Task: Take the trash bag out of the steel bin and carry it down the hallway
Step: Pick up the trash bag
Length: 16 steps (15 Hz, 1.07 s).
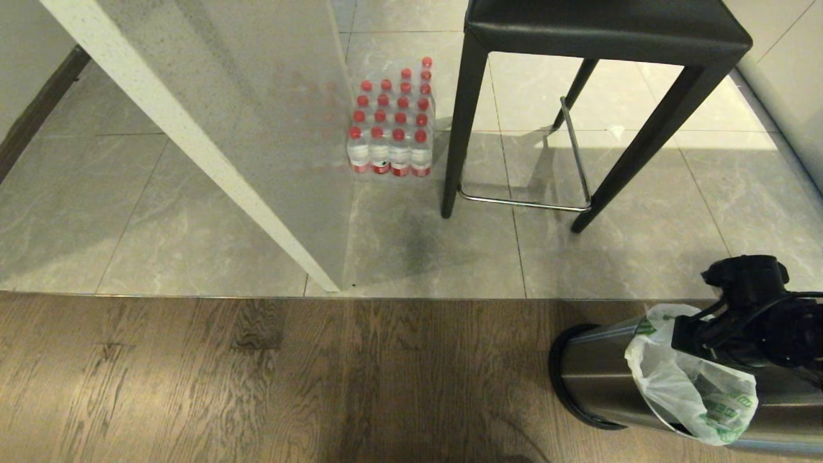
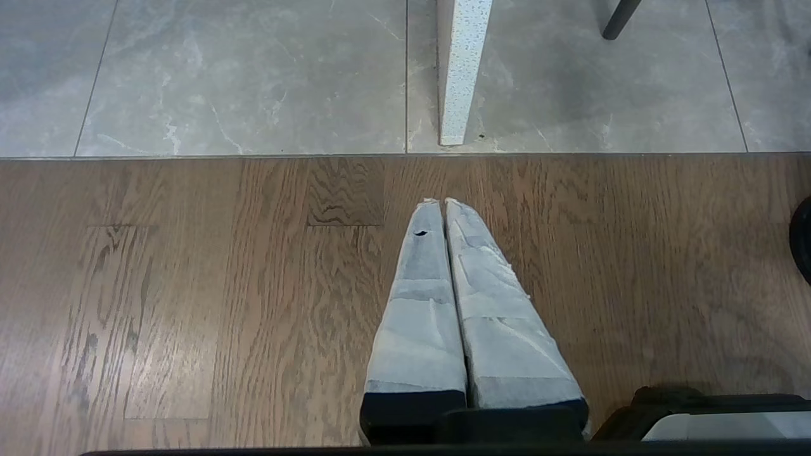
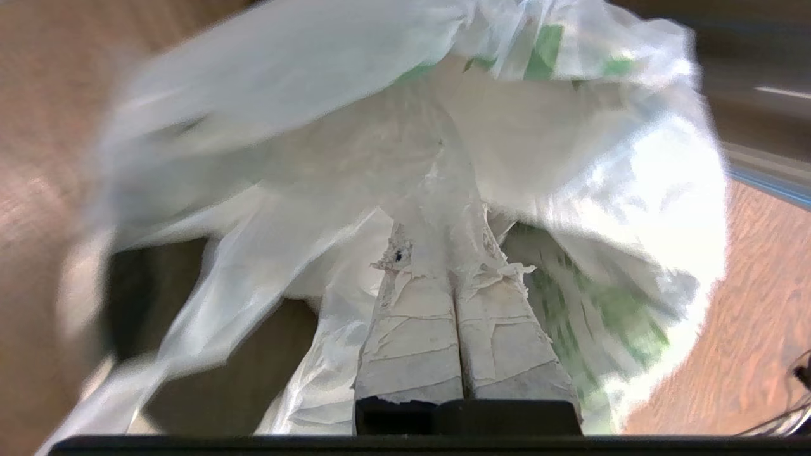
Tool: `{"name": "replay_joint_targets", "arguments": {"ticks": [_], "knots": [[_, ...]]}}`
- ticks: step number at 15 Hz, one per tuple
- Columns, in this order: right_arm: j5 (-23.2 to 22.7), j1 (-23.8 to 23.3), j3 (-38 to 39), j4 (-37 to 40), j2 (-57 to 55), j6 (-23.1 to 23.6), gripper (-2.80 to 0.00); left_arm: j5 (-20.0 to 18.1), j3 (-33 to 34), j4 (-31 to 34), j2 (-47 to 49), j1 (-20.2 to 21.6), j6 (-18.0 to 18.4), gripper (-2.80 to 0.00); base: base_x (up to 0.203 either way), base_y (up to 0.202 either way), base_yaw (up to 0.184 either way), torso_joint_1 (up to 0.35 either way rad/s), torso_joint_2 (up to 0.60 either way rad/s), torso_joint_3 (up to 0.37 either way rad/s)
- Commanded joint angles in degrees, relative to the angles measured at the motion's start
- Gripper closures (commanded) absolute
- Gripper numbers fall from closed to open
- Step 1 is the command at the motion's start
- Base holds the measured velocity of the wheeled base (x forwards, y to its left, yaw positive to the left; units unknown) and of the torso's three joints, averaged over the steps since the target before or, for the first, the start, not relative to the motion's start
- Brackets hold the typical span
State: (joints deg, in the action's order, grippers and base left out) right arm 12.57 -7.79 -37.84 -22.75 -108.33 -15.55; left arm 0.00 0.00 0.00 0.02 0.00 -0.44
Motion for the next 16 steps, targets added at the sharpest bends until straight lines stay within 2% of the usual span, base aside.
{"name": "replay_joint_targets", "arguments": {"ticks": [1,7,11,13,16], "knots": [[0.08,1.35,1.45,2.76,8.49,-0.14,0.0,0.0,0.0,0.0,-0.02,0.0,0.0,0.0,0.0,0.0,0.0,0.0,0.0,0.0],[0.29,2.22,2.89,13.3,23.38,-0.12,0.0,0.0,0.0,0.0,-0.02,0.0,0.0,0.0,0.0,0.0,0.0,0.0,0.0,0.0],[0.49,2.25,-0.28,20.27,33.3,0.25,0.0,0.0,0.0,0.0,-0.02,0.0,0.0,0.0,0.0,0.0,0.0,0.0,0.0,0.0],[0.54,2.29,-2.36,26.52,37.7,0.3,0.0,0.0,0.0,0.0,-0.02,0.0,0.0,0.0,0.0,0.0,0.0,0.0,0.0,0.0],[0.71,2.2,0.73,28.65,37.45,0.2,0.0,0.0,0.0,0.0,-0.02,0.0,0.0,0.0,0.0,0.0,0.0,0.0,0.0,0.0]]}}
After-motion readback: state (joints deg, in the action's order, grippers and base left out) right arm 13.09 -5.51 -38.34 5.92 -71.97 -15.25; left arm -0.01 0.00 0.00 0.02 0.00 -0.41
